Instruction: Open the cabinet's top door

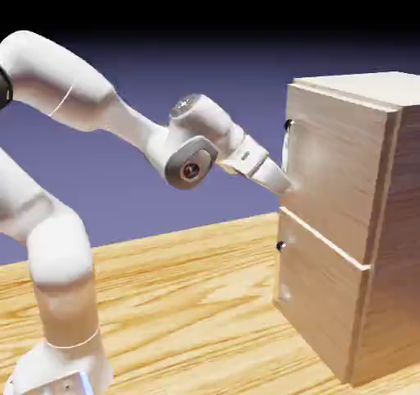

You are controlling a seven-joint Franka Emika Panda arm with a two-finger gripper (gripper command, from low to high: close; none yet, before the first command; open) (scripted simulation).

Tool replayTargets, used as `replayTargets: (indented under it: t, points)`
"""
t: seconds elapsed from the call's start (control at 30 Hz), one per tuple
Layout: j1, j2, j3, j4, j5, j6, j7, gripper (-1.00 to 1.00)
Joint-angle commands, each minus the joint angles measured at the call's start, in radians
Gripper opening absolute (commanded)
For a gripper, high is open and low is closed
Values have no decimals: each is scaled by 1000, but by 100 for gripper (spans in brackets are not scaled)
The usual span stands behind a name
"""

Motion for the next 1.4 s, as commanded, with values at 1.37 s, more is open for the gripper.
replayTargets:
  t: [1.37]
  points:
    - [1408,1494,-1360,-18,1827,-452,1250,0]
